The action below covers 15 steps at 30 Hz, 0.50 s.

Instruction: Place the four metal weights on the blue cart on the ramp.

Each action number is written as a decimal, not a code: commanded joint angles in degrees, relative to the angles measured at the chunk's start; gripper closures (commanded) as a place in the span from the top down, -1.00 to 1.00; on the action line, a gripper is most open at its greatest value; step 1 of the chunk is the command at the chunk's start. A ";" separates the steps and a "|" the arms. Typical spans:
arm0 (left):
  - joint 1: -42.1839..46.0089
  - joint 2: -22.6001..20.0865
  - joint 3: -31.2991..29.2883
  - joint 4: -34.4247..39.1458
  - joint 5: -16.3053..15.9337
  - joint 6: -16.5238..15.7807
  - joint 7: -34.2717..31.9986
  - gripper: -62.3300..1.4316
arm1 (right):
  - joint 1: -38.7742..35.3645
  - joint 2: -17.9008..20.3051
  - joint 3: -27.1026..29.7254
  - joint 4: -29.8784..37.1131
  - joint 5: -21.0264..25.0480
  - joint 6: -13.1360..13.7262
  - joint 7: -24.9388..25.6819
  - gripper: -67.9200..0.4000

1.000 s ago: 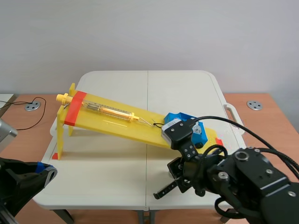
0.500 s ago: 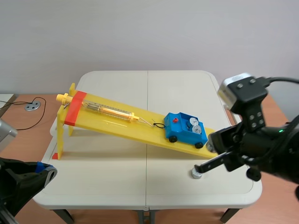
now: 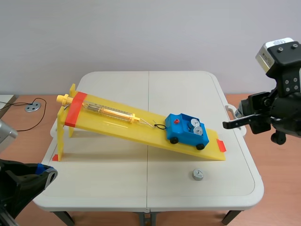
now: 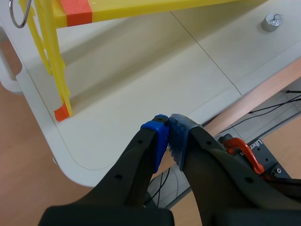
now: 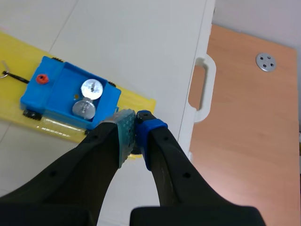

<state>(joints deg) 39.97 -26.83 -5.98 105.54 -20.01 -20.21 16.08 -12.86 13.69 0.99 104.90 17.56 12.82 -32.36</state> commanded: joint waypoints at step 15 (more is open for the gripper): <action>-1.75 0.28 -1.03 4.17 -4.22 -1.20 -5.51 -0.80 | 19.56 -5.97 -7.76 -13.68 -3.06 -0.85 11.28 -0.97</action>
<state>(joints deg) 39.97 -26.83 -5.98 105.54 -20.01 -20.21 16.08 0.49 7.40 -6.09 86.21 14.04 12.84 -31.05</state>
